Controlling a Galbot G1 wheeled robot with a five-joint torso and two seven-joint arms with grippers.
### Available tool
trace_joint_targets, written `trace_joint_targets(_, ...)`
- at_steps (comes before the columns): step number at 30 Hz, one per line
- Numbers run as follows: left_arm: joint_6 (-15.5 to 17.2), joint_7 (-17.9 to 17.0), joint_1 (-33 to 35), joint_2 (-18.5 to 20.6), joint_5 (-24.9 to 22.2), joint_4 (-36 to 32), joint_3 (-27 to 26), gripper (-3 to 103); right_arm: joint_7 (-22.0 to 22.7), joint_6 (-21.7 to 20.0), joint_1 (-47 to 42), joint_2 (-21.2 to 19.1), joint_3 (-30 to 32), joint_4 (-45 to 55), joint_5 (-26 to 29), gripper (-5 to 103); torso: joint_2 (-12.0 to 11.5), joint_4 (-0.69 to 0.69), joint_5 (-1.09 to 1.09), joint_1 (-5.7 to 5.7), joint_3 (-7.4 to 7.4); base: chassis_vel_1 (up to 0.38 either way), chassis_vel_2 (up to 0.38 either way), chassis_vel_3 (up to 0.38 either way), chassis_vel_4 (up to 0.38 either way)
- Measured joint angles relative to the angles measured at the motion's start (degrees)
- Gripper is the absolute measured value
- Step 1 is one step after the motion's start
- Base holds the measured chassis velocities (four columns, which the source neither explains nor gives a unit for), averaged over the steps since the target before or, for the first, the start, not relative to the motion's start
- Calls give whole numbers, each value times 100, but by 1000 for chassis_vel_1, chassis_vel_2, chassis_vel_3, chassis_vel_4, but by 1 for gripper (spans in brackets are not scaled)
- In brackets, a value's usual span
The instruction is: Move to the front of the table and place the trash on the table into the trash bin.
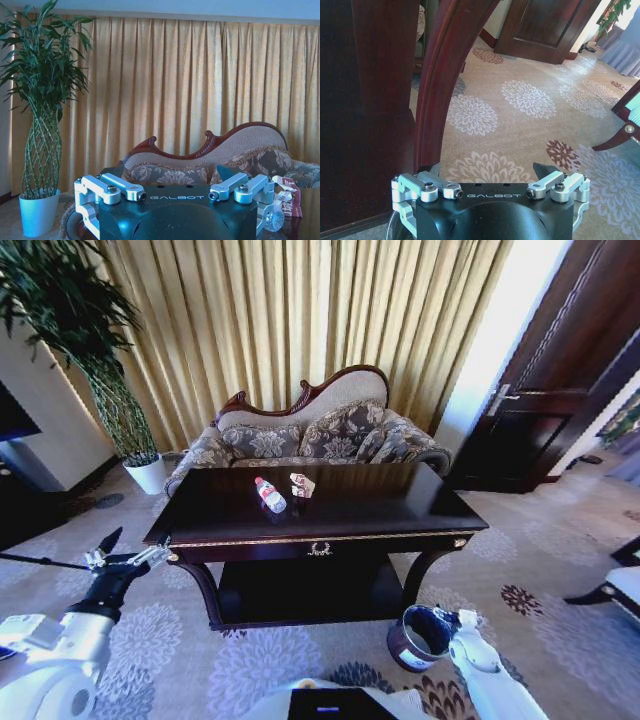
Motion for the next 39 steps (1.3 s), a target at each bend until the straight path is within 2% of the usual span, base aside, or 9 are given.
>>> trace_joint_targets(3,0,-1,-3,1,-4,0,-4,100,0,-5,-40,-1,45,94,74,100,0,0,0,0,0,0,0,0,0)
trace_joint_targets(7,-4,-2,-1,-1,-24,0,-19,100,-5,-184,-372,-115,342,984,608,100,0,1,-1,0,0,0,0,0,0)
trace_joint_targets(10,-6,-2,-2,-2,-53,0,-36,100,-16,-206,-508,-160,461,1293,688,100,0,0,-1,0,0,0,0,0,0)
trace_joint_targets(17,-25,4,-7,15,-164,0,-145,100,-488,-104,-1423,-159,1372,3458,1192,100,0,-1,-1,0,-1,0,0,0,0)
trace_joint_targets(21,-49,5,-12,49,-255,0,-187,100,-627,-99,-1737,-127,1585,4566,1439,100,1,0,-3,0,-1,0,0,0,0)
trace_joint_targets(23,-91,5,-17,54,-267,1,-189,100,-634,-99,-1778,-115,1586,4806,1454,100,0,0,-3,0,-1,0,0,0,0)
trace_joint_targets(25,-257,69,-31,57,-279,0,-194,100,-644,-100,-1870,-24,1458,5680,1433,100,1,2,-2,0,0,0,0,0,0)
trace_joint_targets(30,-308,99,19,108,-340,0,-282,100,-682,-202,-2005,69,1229,6479,1307,100,0,0,-2,0,-1,0,0,0,0)
trace_joint_targets(39,-174,96,20,152,-408,1,-307,100,-993,-352,-2018,-119,1132,6627,1275,100,0,0,0,0,0,0,0,0,0)
